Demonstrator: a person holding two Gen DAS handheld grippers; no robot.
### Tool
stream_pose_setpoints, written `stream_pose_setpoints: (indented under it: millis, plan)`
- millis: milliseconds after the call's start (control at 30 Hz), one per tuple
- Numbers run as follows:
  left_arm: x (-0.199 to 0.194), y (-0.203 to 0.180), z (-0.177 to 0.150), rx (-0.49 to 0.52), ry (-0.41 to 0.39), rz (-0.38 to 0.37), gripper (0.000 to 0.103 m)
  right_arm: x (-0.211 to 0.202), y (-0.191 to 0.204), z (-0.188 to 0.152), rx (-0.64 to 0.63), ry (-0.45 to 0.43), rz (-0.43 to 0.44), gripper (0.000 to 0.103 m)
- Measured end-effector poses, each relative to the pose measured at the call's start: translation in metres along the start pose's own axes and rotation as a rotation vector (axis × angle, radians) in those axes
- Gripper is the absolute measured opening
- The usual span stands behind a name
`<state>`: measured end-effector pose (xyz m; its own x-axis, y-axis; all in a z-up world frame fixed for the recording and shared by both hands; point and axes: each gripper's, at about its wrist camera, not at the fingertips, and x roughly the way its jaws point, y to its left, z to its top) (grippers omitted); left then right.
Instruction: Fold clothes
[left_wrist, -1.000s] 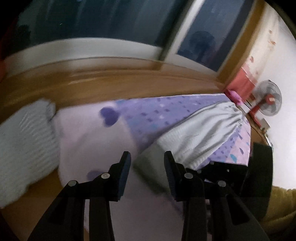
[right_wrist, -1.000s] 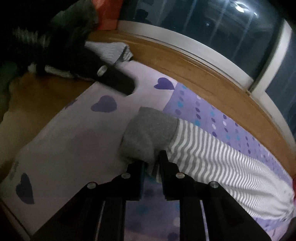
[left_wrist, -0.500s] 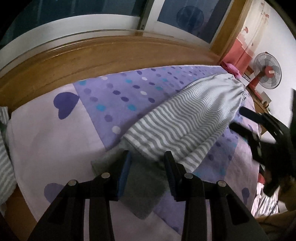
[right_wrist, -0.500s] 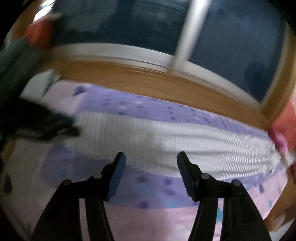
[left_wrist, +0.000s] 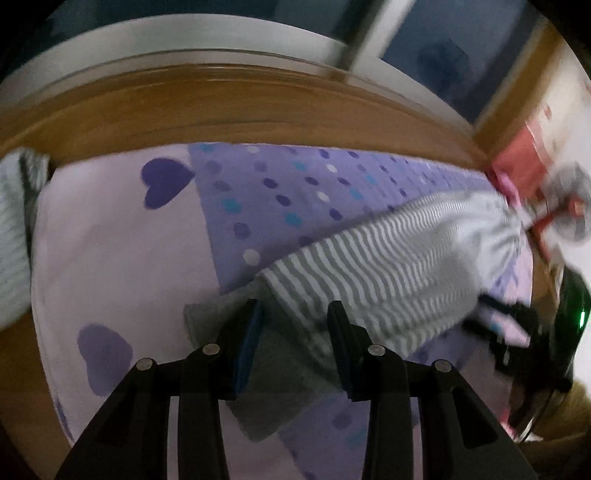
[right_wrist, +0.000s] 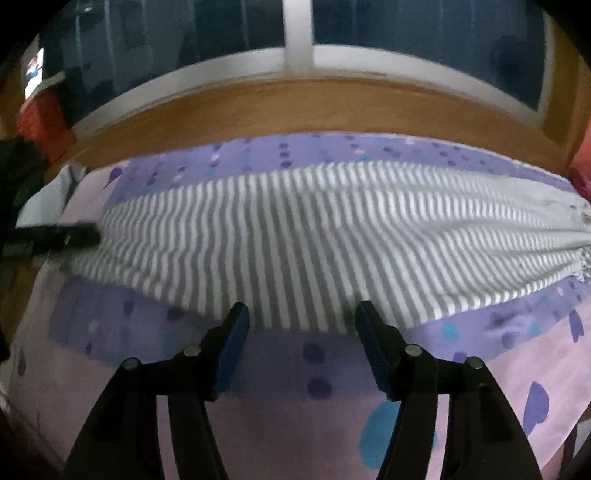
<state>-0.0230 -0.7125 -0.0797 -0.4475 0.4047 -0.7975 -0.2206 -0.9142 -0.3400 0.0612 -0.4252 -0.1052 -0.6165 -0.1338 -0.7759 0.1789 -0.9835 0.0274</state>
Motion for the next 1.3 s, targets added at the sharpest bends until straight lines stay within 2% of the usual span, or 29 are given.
stream_pose_setpoints:
  millis: [100, 200, 333, 433, 600, 767, 867, 933, 967, 1000, 1033, 1200, 1300]
  plan:
    - [-0.003, -0.011, -0.003, -0.033, -0.020, 0.063, 0.037, -0.006, -0.024, 0.012, -0.015, -0.010, 0.059, 0.065]
    - [-0.009, -0.038, -0.006, -0.041, -0.047, 0.088, 0.040, -0.014, -0.053, 0.027, -0.019, -0.030, 0.120, 0.064]
    - [-0.006, -0.091, 0.004, 0.034, -0.045, 0.040, 0.043, -0.024, -0.091, 0.047, -0.025, -0.057, 0.201, 0.064]
    - [0.014, -0.129, 0.014, 0.111, -0.007, -0.007, 0.044, -0.010, -0.122, 0.077, -0.066, -0.051, 0.170, 0.064]
    - [0.056, -0.163, 0.016, 0.211, 0.050, 0.018, 0.044, 0.036, -0.159, 0.118, -0.153, 0.037, 0.103, 0.062]
    - [0.075, -0.179, 0.014, 0.283, 0.068, 0.041, 0.050, 0.064, -0.161, 0.128, -0.305, 0.101, 0.082, 0.060]
    - [0.076, -0.183, 0.013, 0.322, 0.076, 0.051, 0.051, 0.078, -0.161, 0.128, -0.338, 0.130, 0.103, 0.058]
    - [0.076, -0.182, 0.013, 0.321, 0.075, 0.037, 0.054, 0.086, -0.161, 0.128, -0.360, 0.150, 0.117, 0.050]
    - [0.075, -0.181, 0.013, 0.320, 0.074, 0.030, 0.055, 0.089, -0.161, 0.129, -0.362, 0.161, 0.136, 0.036]
    - [0.074, -0.181, 0.014, 0.318, 0.075, 0.023, 0.056, 0.087, -0.161, 0.129, -0.360, 0.165, 0.152, 0.012]
    - [0.074, -0.181, 0.015, 0.317, 0.077, 0.020, 0.056, 0.085, -0.160, 0.130, -0.364, 0.163, 0.152, 0.003]
    - [0.074, -0.179, 0.017, 0.316, 0.081, 0.002, 0.056, 0.064, -0.160, 0.136, -0.335, 0.035, 0.115, 0.002]
    - [0.073, -0.179, 0.016, 0.324, 0.081, -0.004, 0.057, 0.079, -0.158, 0.131, -0.330, 0.050, 0.086, 0.002]
